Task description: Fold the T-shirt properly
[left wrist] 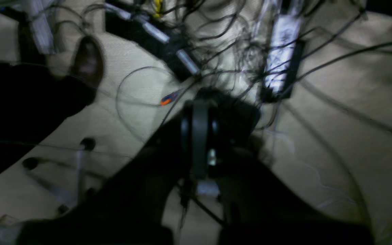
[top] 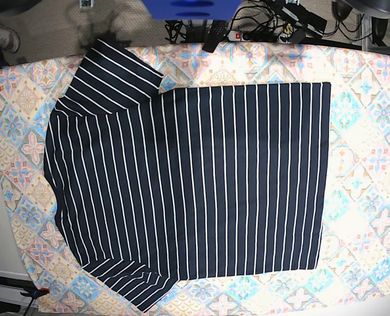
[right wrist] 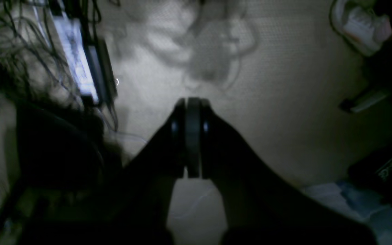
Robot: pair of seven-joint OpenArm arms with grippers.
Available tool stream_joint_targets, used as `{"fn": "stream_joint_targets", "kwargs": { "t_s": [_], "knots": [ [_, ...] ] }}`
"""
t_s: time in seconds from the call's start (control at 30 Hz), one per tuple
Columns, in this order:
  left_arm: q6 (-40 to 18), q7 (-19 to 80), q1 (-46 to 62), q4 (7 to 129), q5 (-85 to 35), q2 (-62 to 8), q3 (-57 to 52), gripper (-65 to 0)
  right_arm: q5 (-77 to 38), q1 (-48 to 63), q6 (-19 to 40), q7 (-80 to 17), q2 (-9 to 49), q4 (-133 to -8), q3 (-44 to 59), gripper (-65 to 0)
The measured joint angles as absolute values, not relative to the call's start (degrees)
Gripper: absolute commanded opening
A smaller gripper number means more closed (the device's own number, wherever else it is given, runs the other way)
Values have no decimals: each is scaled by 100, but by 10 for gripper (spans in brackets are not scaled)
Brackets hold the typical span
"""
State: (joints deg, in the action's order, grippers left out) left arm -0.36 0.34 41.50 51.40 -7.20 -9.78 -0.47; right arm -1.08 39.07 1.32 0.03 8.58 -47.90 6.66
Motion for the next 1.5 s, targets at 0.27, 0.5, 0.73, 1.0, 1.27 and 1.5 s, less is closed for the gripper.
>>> {"fn": "stream_joint_targets", "kwargs": {
  "t_s": [0.27, 0.5, 0.73, 1.0, 1.27, 1.5],
  "knots": [
    [14, 95, 4976, 6825, -1035, -1219, -54, -650, -86, 4392, 121, -27, 934, -5881, 873, -650],
    [1, 484, 5826, 9013, -1015, -1181, -445, -650, -62, 4740, 95, -34, 1059, -6947, 882, -650],
    [-43, 1044, 6001, 10674, -1079, -1208, -692, -650, -60, 4875, 117, -489, 976, -7651, 1330, -650],
    [19, 1179, 5256, 10772, -2698, -1177, -696, -643, -78, 4866, 128, -1122, 1000, -8702, 1693, -650],
    [58, 3164, 4320, 10753, -4908, -1166, -1772, -643, -93, 4842, 123, -1559, 1033, -9170, 1699, -650],
    [69, 4274, 3750, 10158, -5865, -843, -2845, -641, -91, 4818, 123, -1575, 1033, -9161, 1699, -650]
  ]
}}
